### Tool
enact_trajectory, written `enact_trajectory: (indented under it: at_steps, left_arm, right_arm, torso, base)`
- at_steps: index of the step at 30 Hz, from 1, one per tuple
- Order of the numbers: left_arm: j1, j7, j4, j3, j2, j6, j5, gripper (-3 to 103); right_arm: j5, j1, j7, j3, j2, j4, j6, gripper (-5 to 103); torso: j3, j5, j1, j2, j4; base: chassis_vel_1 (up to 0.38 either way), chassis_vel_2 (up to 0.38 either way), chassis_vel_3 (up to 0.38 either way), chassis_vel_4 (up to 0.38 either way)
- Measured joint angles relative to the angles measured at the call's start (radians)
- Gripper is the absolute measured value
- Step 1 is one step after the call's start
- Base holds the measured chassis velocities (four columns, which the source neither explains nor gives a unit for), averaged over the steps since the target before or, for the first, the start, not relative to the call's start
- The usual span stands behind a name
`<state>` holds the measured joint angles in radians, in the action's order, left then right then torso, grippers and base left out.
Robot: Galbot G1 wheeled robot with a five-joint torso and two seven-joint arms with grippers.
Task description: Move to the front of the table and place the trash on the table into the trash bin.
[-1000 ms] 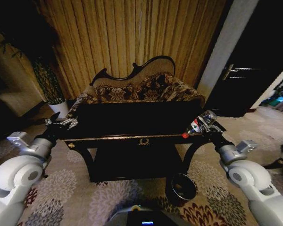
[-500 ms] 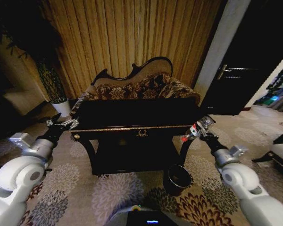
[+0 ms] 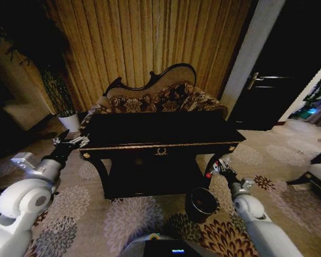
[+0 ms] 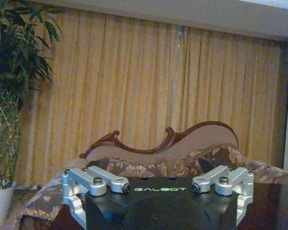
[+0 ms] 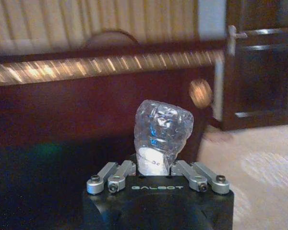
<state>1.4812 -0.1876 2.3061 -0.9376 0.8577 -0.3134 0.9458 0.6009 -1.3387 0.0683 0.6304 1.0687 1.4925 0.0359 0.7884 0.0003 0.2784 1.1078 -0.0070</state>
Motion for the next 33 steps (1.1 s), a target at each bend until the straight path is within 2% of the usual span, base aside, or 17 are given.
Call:
enact_trajectory:
  at_steps: [6, 9, 17, 23, 32, 33]
  left_arm:
    - [0.0, 0.0, -0.001, 0.001, 0.0, 0.0, -0.002, 100]
    - [0.009, 0.0, 0.0, 0.001, -0.004, 0.0, -0.004, 100]
    - [0.015, 0.0, 0.006, -0.009, -0.012, 0.002, -0.004, 100]
    - [0.017, 0.0, 0.01, -0.01, -0.019, 0.003, -0.003, 100]
    - [0.017, 0.0, 0.012, -0.015, -0.036, 0.006, 0.001, 100]
    - [0.02, 0.0, 0.012, -0.019, -0.038, 0.006, 0.004, 100]
  right_arm:
    - [-0.052, 0.047, -0.002, -0.031, 0.04, -0.174, 0.046, 27]
    - [-0.074, 0.076, -0.003, -0.051, 0.07, -0.279, 0.096, 27]
    - [-0.072, 0.131, -0.003, -0.074, 0.103, -0.473, 0.163, 27]
    - [-0.064, 0.159, -0.003, -0.083, 0.114, -0.539, 0.19, 27]
    - [-0.058, 0.153, -0.003, -0.085, 0.15, -0.53, 0.192, 27]
    - [-0.065, 0.151, -0.003, -0.084, 0.152, -0.526, 0.192, 24]
  torso:
    - [0.0, -0.0005, 0.0, 0.0, -0.0003]
    - [0.0, -0.0004, 0.0, 0.0, -0.0003]
    - [0.0, -0.0004, 0.0, 0.0, -0.0003]
    - [0.0, -0.0005, 0.0, 0.0, -0.0001]
    - [0.0, -0.0003, 0.0, 0.0, -0.0001]
    - [0.0, -0.0005, 0.0, 0.0, 0.0]
  base:
    - [0.0, 0.0, 0.0, 0.0]
    - [0.0, 0.0, 0.0, 0.0]
    - [0.0, 0.0, 0.0, 0.0]
    - [0.0, 0.0, 0.0, 0.0]
    - [0.0, 0.0, 0.0, 0.0]
    - [0.0, 0.0, 0.0, 0.0]
